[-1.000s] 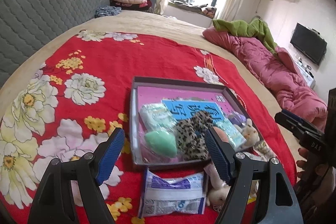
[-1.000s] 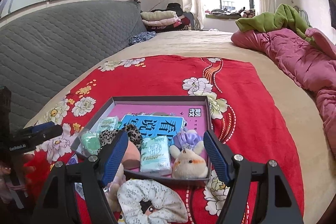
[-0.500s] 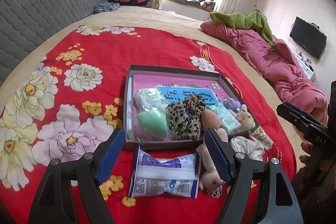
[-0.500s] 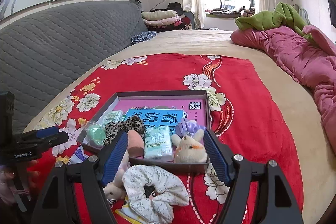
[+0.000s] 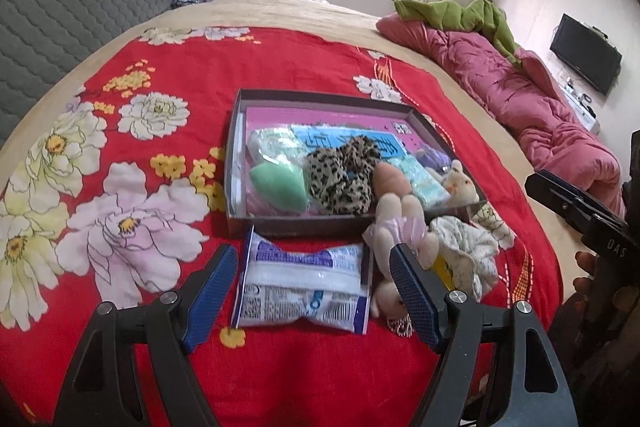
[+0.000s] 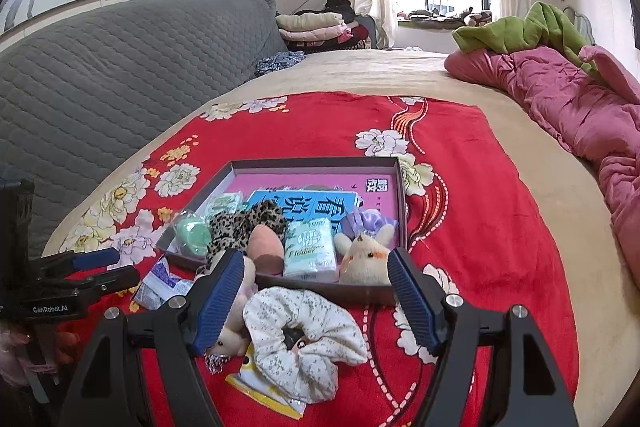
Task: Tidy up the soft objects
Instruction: 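Move the left tool to the white-blue wipes packet while the right tool moves to the floral scrunchie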
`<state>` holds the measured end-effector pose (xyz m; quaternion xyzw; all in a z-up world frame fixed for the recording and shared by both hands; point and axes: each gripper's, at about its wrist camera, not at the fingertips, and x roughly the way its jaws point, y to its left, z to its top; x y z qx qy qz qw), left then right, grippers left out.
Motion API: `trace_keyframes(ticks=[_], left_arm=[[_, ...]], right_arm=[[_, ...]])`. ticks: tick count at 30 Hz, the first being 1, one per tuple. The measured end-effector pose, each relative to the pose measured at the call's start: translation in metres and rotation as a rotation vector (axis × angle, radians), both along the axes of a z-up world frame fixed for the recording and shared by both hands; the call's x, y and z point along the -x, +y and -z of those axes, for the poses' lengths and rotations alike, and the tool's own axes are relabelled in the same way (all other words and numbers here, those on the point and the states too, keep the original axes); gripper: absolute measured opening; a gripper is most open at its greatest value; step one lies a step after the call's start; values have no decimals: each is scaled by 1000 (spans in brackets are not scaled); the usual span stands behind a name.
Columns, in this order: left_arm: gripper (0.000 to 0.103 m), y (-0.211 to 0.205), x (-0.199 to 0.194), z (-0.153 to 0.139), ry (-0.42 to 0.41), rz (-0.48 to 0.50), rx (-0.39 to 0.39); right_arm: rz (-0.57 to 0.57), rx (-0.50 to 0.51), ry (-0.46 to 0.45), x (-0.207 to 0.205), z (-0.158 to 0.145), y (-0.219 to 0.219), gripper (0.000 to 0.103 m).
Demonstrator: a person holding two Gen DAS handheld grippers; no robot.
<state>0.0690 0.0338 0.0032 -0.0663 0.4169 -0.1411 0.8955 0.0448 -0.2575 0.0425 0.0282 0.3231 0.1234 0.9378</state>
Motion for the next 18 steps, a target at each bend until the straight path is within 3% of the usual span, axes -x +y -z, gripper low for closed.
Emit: trace_keyframes(ticks=[18], left_arm=[[79, 9, 11, 19, 90, 19, 5]], right_arm=[[-38, -8, 124, 20, 31, 13, 74]])
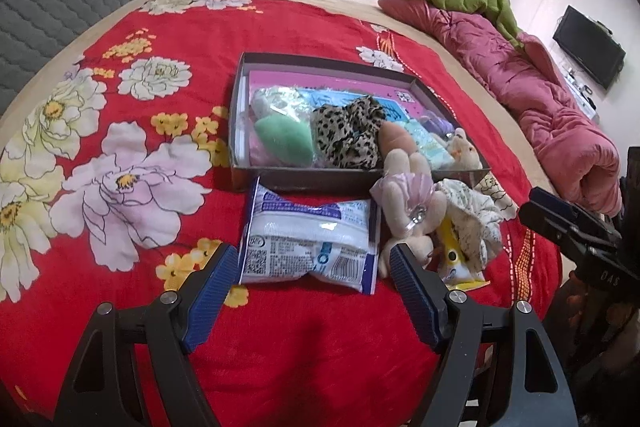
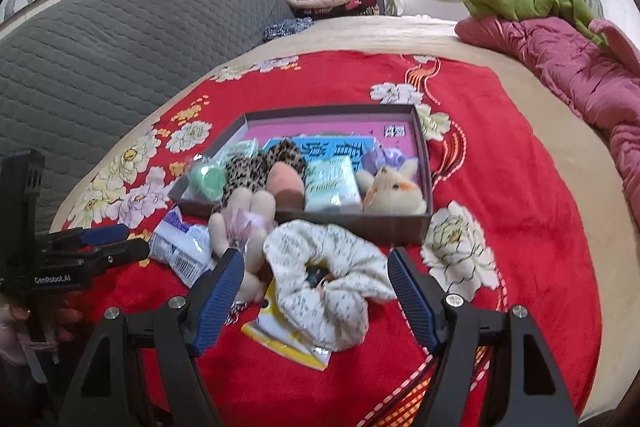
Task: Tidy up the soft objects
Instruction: 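Move the left tool to the white-blue wipes packet while the right tool moves to the floral scrunchie, then grasp the white-blue wipes packet with the left tool while the right tool grasps the floral scrunchie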
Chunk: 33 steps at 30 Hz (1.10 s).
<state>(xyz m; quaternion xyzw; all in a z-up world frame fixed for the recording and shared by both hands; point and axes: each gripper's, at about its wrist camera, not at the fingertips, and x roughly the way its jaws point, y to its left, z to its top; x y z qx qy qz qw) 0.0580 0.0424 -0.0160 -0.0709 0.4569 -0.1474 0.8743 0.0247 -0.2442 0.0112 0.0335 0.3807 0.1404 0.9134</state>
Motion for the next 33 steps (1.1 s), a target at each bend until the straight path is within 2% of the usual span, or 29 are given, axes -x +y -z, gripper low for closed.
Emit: trace_keyframes(ticks=[13, 26, 31, 33], left_arm=[[79, 3, -9, 15, 47, -4, 17], [79, 6, -24, 33, 105, -28, 43], [79, 10, -38, 48, 150, -62, 111], [79, 8, -43, 51, 149, -68, 109]], right_arm=[[-19, 47, 44, 0, 19, 7, 74], [-2, 28, 108, -8, 38, 2, 74], [-12, 55, 125, -11, 48, 7, 74], [-12, 75, 123, -10, 50, 9, 74]])
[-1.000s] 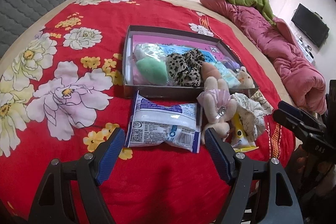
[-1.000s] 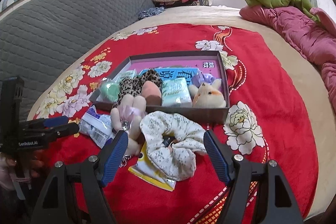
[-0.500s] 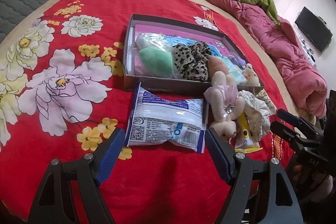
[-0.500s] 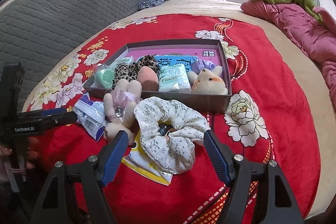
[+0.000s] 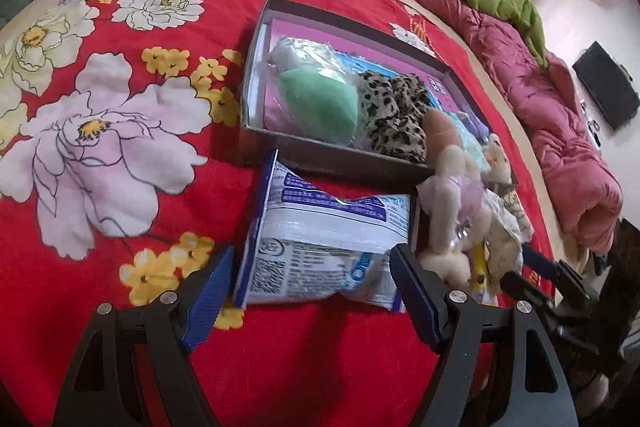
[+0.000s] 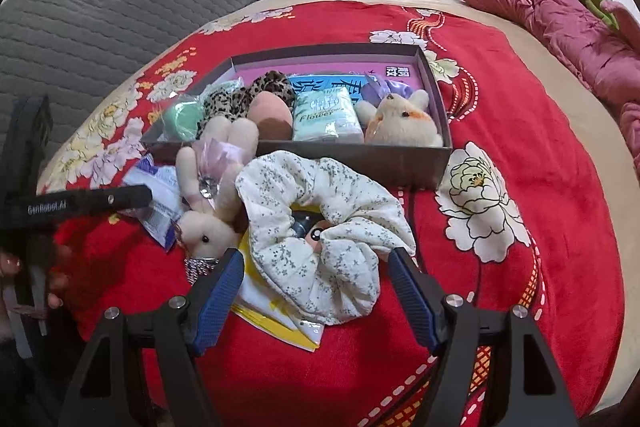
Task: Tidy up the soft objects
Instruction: 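Grasp the white-blue wipes packet with the left tool while the right tool grasps the floral scrunchie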
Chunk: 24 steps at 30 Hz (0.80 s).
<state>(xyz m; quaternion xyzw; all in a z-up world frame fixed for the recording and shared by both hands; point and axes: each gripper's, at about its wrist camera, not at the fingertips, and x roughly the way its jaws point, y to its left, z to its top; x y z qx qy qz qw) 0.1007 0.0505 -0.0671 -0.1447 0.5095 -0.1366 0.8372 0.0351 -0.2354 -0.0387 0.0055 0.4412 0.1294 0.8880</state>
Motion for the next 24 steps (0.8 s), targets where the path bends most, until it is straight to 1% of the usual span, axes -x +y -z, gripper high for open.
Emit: trace_keyframes(ticks=[3, 7, 9, 14, 15, 17, 21, 24], left_arm=[[79, -6, -6, 3, -2, 11, -10], [79, -14, -12, 5, -17, 25, -25], [80, -15, -15, 6, -17, 31, -22], [80, -19, -23, 7, -20, 40, -1], [79, -19, -24, 7, -20, 39, 2], [73, -21, -26, 7, -21, 39, 11], [71, -21, -28, 7, -27, 37, 11], [68, -22, -27, 7, -32, 38, 0]], right_arm=[[6, 7, 4, -1, 3, -1, 74], [27, -12, 20, -5, 7, -6, 74], [31, -21, 23, -7, 8, -7, 74], [21, 5, 19, -8, 12, -3, 74], [18, 9, 17, -8, 12, -2, 74], [12, 21, 7, -7, 12, 0, 74], [3, 51, -12, -7, 12, 3, 74], [9, 37, -12, -8, 14, 1, 74]])
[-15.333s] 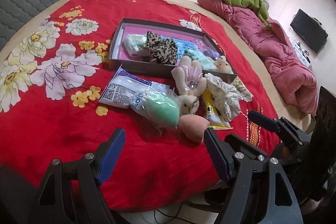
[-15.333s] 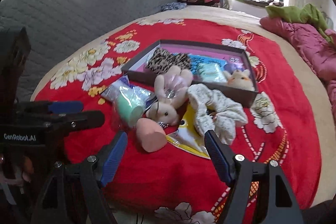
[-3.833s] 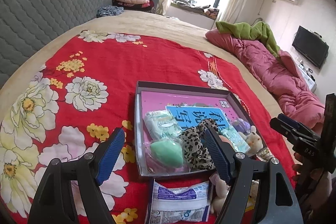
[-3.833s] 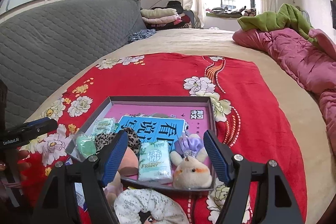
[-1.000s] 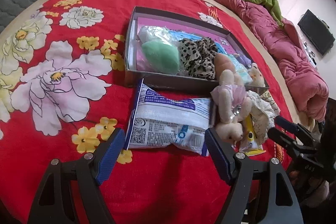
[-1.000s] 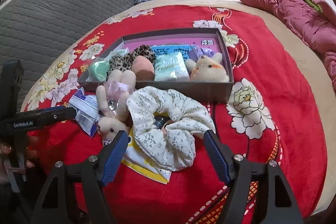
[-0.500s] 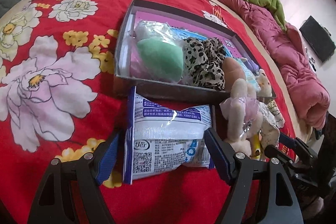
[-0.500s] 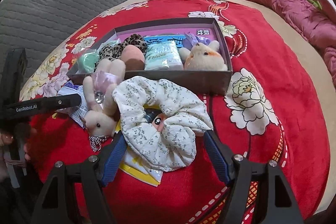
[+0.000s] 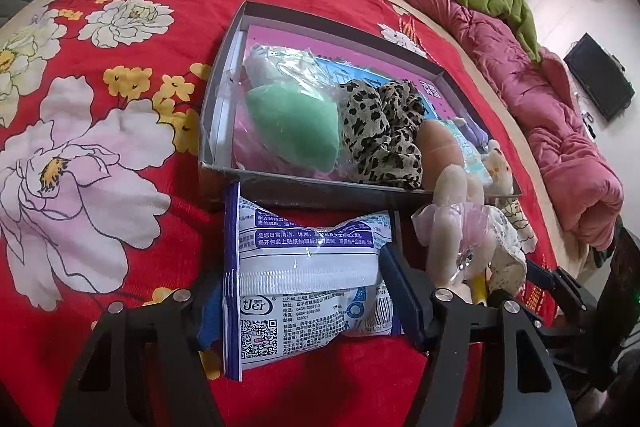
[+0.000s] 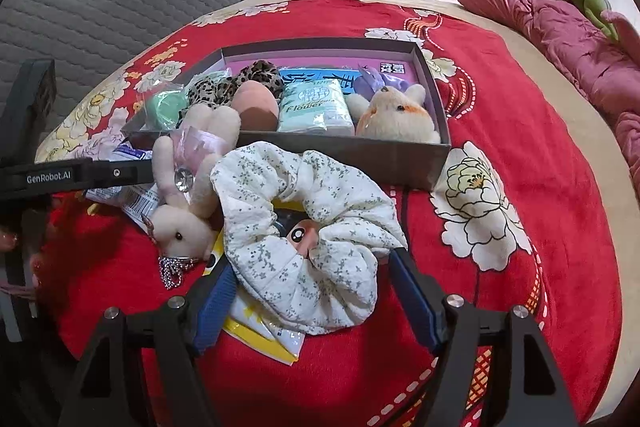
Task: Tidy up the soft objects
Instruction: 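Grasp the white-blue wipes packet with the left tool while the right tool grasps the floral scrunchie, then carry the wipes packet over the box with the left tool while the right tool carries the scrunchie there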
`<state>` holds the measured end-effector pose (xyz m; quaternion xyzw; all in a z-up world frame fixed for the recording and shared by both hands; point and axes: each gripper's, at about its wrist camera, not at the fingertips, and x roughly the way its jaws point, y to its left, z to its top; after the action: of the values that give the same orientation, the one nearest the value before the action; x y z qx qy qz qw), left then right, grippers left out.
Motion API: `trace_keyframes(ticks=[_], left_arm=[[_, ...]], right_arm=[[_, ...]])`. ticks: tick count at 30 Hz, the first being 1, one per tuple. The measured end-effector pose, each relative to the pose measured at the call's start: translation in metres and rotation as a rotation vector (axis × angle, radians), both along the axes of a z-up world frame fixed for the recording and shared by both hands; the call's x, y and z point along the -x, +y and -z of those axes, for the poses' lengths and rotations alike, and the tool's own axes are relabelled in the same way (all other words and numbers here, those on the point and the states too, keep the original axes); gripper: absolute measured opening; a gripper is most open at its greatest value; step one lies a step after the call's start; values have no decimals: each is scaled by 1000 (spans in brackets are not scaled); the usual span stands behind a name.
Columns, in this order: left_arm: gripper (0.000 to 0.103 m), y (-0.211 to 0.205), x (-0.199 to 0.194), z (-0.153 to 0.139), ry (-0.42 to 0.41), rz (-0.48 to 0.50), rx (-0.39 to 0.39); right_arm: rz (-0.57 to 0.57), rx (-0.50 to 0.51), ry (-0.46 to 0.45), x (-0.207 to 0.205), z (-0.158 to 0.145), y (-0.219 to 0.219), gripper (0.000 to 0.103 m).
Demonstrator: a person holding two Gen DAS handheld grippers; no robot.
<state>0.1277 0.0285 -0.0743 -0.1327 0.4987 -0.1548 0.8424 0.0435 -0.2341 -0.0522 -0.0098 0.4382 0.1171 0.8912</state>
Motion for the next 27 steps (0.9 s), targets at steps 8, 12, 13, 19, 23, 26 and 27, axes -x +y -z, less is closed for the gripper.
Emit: trace_keyframes(ticks=[8, 12, 13, 19, 23, 26, 27], left_arm=[[58, -2, 1, -3, -4, 3, -11], [54, -2, 3, -4, -1, 21, 28], [52, -4, 3, -5, -3, 30, 31], [47, -15, 8, -14, -22, 75, 35], [45, -8, 10, -21, -43, 44, 44], [45, 0, 11, -26, -61, 27, 59], [45, 3, 11, -30, -71, 23, 66]], right_arm=[[24, -1, -9, -9, 1, -2, 74], [12, 17, -30, -14, 0, 0, 57], [12, 18, -37, -15, 0, 0, 49], [1, 20, -87, -13, -12, -1, 22], [-7, -5, -108, -12, -20, -6, 17], [-4, -15, -121, -11, -24, -7, 16], [-9, -28, -124, -11, -27, -8, 16]])
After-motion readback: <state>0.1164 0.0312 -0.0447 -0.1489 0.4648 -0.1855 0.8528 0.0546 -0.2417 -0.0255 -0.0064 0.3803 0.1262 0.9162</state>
